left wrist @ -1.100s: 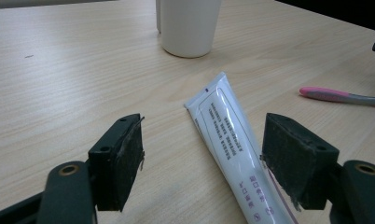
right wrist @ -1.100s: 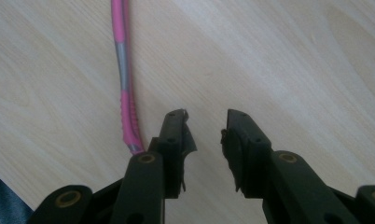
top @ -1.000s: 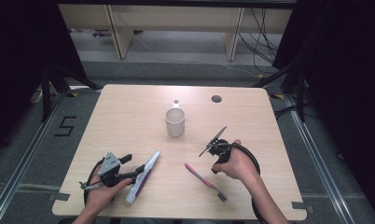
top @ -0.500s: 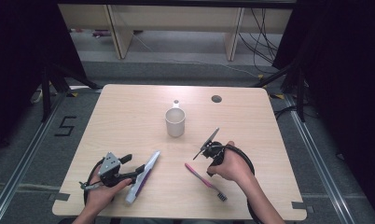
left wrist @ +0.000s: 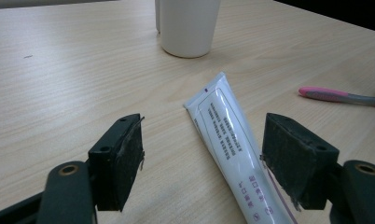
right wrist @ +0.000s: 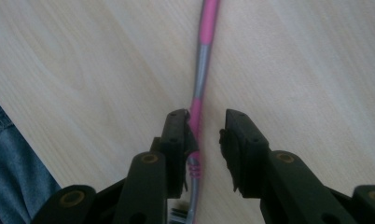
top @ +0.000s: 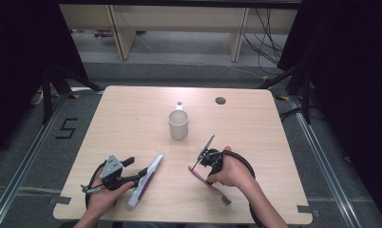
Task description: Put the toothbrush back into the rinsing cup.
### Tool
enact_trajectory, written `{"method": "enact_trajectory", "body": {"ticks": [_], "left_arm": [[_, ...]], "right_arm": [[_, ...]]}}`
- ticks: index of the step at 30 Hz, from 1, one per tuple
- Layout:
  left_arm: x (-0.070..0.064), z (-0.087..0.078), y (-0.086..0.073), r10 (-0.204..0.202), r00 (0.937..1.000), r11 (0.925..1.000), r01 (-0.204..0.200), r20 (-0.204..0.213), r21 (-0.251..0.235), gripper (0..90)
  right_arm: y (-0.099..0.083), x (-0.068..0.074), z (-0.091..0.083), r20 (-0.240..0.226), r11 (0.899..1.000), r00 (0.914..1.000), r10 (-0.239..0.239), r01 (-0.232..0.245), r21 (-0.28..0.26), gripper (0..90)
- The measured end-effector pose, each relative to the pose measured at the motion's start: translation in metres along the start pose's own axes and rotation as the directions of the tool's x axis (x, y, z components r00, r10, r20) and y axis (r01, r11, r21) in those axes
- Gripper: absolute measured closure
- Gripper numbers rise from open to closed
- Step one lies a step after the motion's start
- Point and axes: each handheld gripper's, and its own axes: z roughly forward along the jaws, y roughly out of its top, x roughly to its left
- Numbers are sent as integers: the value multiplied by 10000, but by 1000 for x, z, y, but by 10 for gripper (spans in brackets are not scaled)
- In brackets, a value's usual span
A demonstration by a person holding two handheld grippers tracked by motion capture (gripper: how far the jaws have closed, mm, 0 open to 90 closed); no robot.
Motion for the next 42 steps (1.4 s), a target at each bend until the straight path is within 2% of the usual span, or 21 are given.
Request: {"method": "enact_trajectory", "body": {"ticks": [1, 4, 5, 11, 12, 15, 20, 27, 29, 32, 34, 35, 37, 42], "left_arm": [[0, 0, 0, 1, 10000, 10000, -1, 2, -8, 285], [0, 0, 0, 5, 10000, 10000, -5, 0, -6, 285], [0, 0, 0, 11, 10000, 10000, -11, 3, -3, 285], [0, 0, 0, 4, 10000, 10000, -4, 3, -4, 285], [0, 0, 0, 5, 10000, 10000, -5, 5, -6, 285], [0, 0, 0, 9, 10000, 10000, -9, 8, 3, 285], [0, 0, 0, -19, 10000, 10000, 19, 40, -39, 285], [0, 0, 0, 9, 10000, 10000, -9, 19, -16, 285], [0, 0, 0, 6, 10000, 10000, -6, 13, 0, 285], [0, 0, 0, 1, 10000, 10000, -1, 33, -19, 286], [0, 0, 0, 9, 10000, 10000, -9, 16, -7, 285], [0, 0, 0, 4, 10000, 10000, -4, 18, -4, 286], [0, 0, 0, 0, 10000, 10000, 0, 22, -6, 285], [0, 0, 0, 34, 10000, 10000, -34, 59, -19, 286]], "right_arm": [[1, 0, 2, 44, 9996, 9996, -278, 278, 94, 702], [2, 2, 4, 56, 9995, 9999, -145, 143, 269, 704], [2, 2, 6, 71, 9988, 9997, -222, 219, 438, 706], [2, 3, 11, 11, 9973, 9993, -367, 366, 638, 712], [2, 4, 11, 5, 9975, 9997, -240, 240, 668, 713], [4, 4, 13, 17, 9966, 9992, -394, 392, 727, 718], [6, 6, 18, 11, 9941, 9993, -373, 370, 1021, 734], [6, 6, 18, 62, 9940, 9993, -380, 372, 1028, 750], [6, 5, 19, 12, 9933, 9985, -543, 538, 1022, 755], [6, 5, 21, -133, 9943, 9990, -434, 445, 969, 764], [6, 6, 21, 16, 9926, 9990, -449, 444, 1130, 769], [6, 6, 23, -117, 9934, 9984, -551, 560, 1003, 775], [7, 6, 23, -89, 9921, 9978, -659, 665, 1059, 784], [6, 5, 23, -42, 9918, 9977, -677, 677, 1081, 798]]}}
